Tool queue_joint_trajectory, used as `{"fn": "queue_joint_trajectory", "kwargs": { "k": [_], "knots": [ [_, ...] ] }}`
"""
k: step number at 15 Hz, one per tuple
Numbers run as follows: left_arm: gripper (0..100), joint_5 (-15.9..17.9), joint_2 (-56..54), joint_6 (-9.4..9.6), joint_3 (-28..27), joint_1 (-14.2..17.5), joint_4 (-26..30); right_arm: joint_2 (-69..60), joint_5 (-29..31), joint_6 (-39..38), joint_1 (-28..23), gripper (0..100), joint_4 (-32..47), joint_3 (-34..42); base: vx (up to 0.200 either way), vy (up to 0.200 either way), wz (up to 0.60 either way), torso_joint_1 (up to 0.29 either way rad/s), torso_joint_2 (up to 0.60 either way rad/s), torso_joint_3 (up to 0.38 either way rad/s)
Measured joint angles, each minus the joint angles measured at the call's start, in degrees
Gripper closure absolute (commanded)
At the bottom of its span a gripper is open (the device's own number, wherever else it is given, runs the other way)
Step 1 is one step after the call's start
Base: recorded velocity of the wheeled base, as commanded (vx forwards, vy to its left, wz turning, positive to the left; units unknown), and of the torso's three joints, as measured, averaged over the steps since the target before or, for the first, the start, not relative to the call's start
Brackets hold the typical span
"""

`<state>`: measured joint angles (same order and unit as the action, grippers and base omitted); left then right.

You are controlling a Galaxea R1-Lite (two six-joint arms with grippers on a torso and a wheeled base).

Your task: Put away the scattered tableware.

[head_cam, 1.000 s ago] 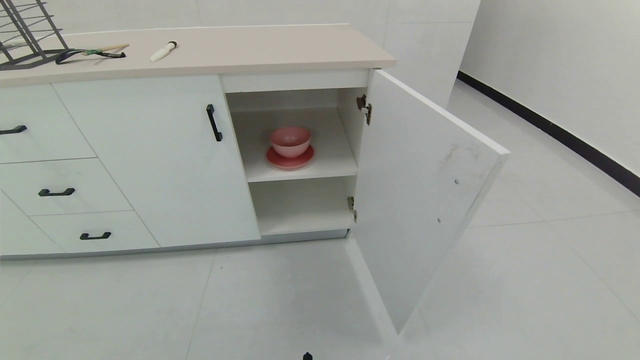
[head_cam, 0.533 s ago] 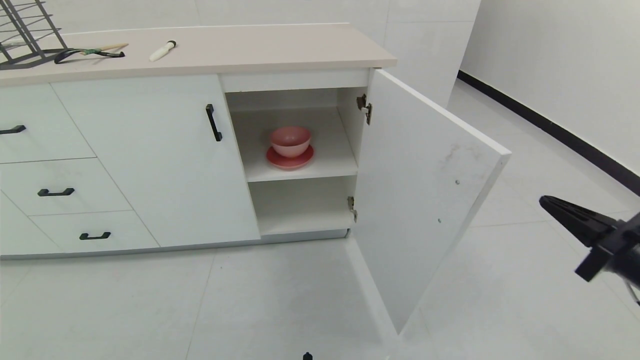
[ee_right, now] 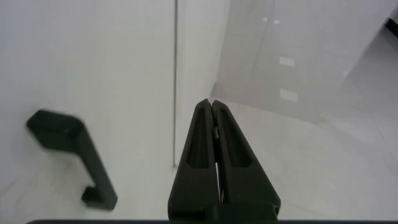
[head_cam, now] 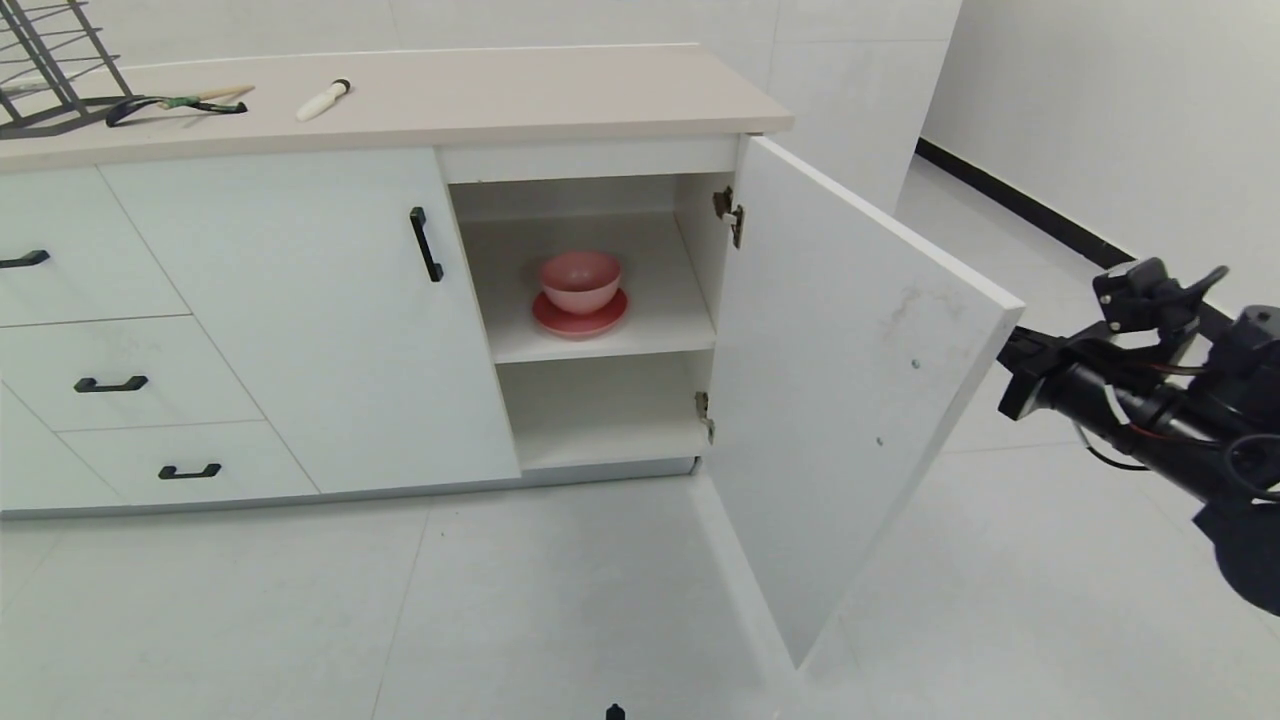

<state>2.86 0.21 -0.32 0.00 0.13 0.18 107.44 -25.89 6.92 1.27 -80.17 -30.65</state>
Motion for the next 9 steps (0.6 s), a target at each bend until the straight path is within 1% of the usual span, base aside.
{"fn": "queue_joint_trajectory", "kwargs": {
  "k": [2,4,9],
  "knots": [
    [0,0.02,0.00,0.05,0.00,0.00,-0.02,2.73,-0.44,0.29,1.27,100,-0.15,-1.65,0.000,0.000,0.00,0.000,0.00,0.000],
    [0,0.00,0.00,0.05,0.00,0.02,0.00,3.51,-0.90,0.66,2.15,100,-0.20,-1.49,0.000,0.000,0.00,0.000,0.00,0.000],
    [0,-0.05,0.00,0.02,0.00,0.00,0.00,0.01,-1.08,0.79,5.95,100,-0.15,3.41,0.000,0.000,0.00,0.000,0.00,0.000]
  ]
}}
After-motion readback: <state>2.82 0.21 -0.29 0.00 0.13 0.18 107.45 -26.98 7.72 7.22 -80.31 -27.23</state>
